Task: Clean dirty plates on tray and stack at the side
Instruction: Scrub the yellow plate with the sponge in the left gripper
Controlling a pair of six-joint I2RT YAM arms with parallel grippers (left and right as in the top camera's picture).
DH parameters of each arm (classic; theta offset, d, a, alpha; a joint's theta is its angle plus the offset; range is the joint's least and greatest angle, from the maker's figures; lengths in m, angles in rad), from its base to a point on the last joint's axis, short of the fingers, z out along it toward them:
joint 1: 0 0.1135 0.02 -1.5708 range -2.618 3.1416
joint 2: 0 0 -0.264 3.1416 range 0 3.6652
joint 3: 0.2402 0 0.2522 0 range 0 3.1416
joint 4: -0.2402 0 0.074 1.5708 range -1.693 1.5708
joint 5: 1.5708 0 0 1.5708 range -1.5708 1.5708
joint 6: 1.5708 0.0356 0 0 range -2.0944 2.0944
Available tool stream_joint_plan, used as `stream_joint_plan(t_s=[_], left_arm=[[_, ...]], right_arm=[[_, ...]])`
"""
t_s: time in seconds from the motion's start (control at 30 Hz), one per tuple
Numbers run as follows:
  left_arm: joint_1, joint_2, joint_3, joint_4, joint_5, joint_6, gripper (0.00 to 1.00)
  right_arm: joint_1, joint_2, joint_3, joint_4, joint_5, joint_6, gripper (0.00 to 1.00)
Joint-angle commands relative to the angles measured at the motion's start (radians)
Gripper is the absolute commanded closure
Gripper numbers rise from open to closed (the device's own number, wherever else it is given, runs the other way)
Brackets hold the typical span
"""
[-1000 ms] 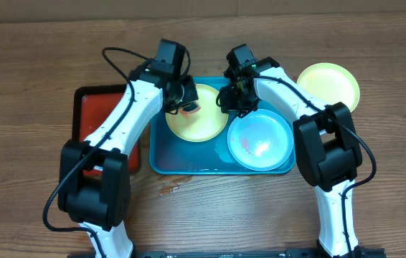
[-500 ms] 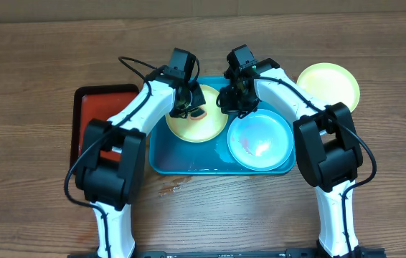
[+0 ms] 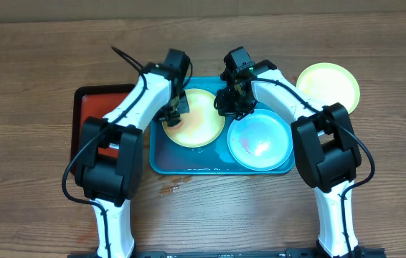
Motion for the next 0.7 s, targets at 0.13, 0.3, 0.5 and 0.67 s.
stream_joint_plan(t_s=[0.13, 0.3, 0.5, 0.67], left_arm=[[0.001, 0.009, 0.127, -0.016, 0.201, 0.030, 0.96], [-0.018, 0.034, 0.088, -0.011, 0.350, 0.026, 0.96], [-0.056, 0.069, 0.012, -0.016, 0.342, 0.046, 0.96], [-0.050, 0.068, -0.004, -0.072, 0.126, 0.052, 0.96]], right_arm=[[-0.007, 0.024, -0.035, -0.005, 0.056, 0.002, 0.95], [-0.007, 0.024, -0.035, 0.002, 0.056, 0.002, 0.95], [-0.007, 0.024, -0.035, 0.003, 0.056, 0.002, 0.95], [-0.007, 0.024, -0.035, 0.003, 0.056, 0.002, 0.95]])
